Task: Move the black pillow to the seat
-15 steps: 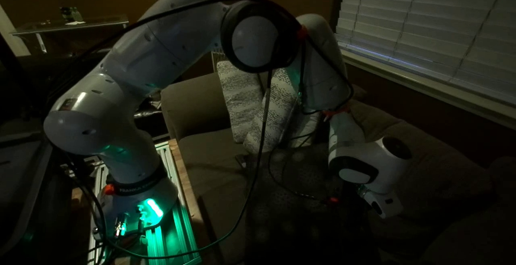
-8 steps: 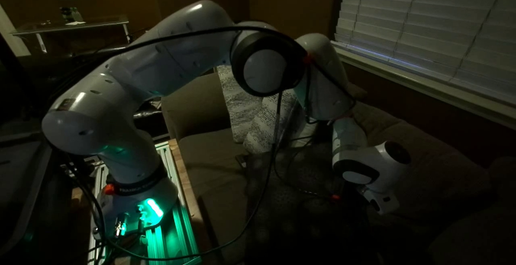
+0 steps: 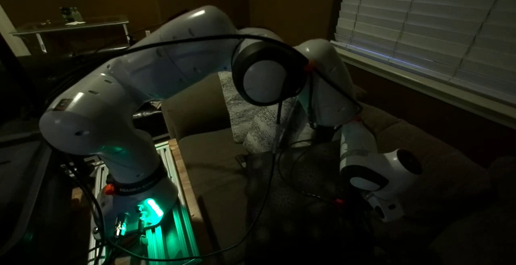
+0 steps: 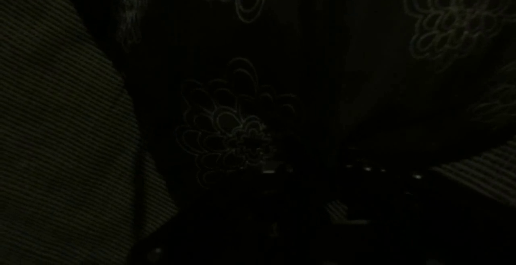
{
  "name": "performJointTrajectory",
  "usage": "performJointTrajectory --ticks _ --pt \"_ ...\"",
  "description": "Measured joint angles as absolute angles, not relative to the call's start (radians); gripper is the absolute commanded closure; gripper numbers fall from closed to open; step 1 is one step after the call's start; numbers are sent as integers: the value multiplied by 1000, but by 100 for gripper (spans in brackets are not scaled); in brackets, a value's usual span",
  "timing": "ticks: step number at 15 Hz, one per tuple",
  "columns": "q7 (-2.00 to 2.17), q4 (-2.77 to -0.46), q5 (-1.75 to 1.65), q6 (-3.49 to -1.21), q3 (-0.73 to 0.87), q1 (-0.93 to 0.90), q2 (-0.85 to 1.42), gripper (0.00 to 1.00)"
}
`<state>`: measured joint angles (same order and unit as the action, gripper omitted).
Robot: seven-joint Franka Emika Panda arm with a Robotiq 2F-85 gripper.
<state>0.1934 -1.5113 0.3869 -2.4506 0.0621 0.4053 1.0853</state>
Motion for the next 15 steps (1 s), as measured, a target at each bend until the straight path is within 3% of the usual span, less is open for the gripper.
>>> performJointTrajectory --ticks 8,15 --pt "161 -1571 378 -2439 94 391 1020 99" --pt "237 -1718 364 -2395 220 351 916 99"
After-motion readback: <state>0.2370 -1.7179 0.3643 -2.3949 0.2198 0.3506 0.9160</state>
